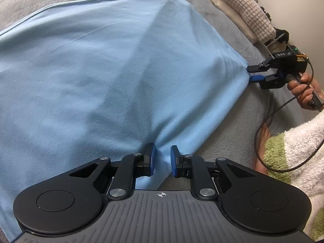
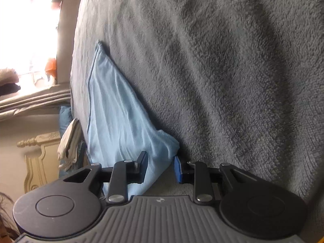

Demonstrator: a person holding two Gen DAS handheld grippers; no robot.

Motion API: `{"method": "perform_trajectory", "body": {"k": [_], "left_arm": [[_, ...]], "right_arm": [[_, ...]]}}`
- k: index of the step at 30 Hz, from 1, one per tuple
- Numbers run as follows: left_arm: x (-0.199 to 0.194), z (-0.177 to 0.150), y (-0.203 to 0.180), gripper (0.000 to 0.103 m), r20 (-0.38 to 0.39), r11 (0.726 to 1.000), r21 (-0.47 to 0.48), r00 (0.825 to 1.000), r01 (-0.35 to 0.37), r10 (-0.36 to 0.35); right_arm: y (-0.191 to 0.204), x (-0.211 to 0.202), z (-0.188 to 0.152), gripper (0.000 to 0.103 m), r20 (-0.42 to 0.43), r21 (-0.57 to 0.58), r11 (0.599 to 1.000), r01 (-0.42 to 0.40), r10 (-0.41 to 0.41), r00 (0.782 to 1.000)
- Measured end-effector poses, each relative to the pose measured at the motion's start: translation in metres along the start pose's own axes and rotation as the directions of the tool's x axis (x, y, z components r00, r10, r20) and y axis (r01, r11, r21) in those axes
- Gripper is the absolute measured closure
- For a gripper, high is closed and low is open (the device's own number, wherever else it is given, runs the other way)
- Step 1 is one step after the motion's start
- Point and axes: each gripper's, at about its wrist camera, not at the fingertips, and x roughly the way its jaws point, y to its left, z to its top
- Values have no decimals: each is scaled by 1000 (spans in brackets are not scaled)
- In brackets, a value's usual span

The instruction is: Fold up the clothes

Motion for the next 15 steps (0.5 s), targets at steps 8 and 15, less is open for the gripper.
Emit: {"method": "perform_trajectory", "body": {"k": [8, 15], "left_arm": [[-1, 1, 2, 87, -3, 1000, 6, 1000, 9, -9], [1, 5, 2, 87, -10, 1000, 11, 1000, 16, -15]], "right_arm": [[27, -11, -14, 99, 114, -241, 970, 24, 4, 993], [-7, -24, -7, 102, 212, -197, 977, 77, -34, 977]]}}
